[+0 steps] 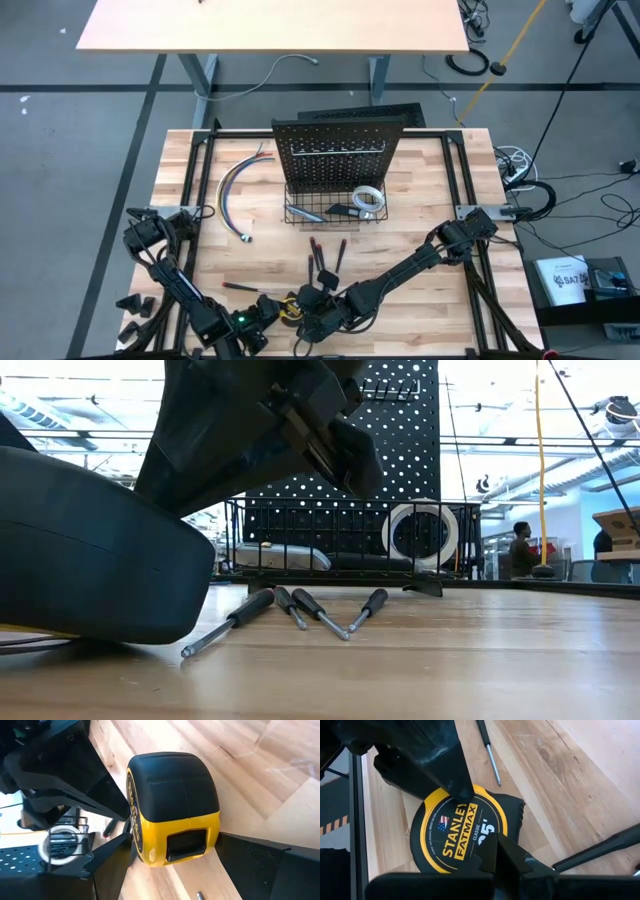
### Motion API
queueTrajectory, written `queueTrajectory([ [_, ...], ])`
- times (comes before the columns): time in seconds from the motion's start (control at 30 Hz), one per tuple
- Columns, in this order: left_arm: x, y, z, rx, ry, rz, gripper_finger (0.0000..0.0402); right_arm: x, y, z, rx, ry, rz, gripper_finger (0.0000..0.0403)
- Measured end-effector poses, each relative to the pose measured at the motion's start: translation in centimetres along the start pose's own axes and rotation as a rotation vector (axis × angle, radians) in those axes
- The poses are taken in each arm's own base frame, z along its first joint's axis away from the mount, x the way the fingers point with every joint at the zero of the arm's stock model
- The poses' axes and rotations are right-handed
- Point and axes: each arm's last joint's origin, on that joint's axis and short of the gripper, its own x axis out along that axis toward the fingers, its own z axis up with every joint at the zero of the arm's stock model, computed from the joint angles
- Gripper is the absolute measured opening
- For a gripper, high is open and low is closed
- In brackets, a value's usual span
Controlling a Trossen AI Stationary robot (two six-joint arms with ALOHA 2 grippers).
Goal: Hang tools onto peg board
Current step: Hang the tape measure onto the pegboard
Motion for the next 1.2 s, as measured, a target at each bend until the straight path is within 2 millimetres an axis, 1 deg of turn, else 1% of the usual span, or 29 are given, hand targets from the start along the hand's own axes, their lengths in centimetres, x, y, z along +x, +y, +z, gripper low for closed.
queueTrajectory([
  [0.27,0.6,0.4,0.2,0.028,-0.025,-0.045,0.0289,0.0,0.1,0.0,0.003,0.016,0.024,0.0],
  [0.37,0.6,0.4,0.3,0.025,-0.025,-0.043,0.027,0.0,0.1,0.0,0.001,0.018,0.022,0.0],
  [0.53,0.5,0.5,0.4,0.008,-0.033,-0.03,0.022,0.0,0.0,-0.1,-0.005,0.022,0.016,0.0],
  [0.67,0.4,0.5,0.5,-0.002,-0.035,-0.01,0.0214,0.0,0.0,-0.1,-0.013,0.021,0.016,0.0],
  [0.77,0.3,0.7,0.4,0.0,-0.028,0.009,0.0213,-0.7,0.0,0.4,-0.026,0.02,0.016,0.0],
  [0.93,-0.1,1.8,0.6,-0.038,-0.041,0.03,0.0211,-2.7,-0.2,1.6,-0.083,-0.014,0.001,0.0],
  [1.1,-1.1,3.7,0.8,-0.176,-0.068,0.058,0.0211,-4.4,-0.4,3.1,-0.116,-0.049,-0.002,0.0],
  [1.2,-1.6,4.9,0.8,-0.264,-0.093,0.041,0.0211,-4.6,-0.6,3.4,-0.121,-0.055,-0.016,0.0],
])
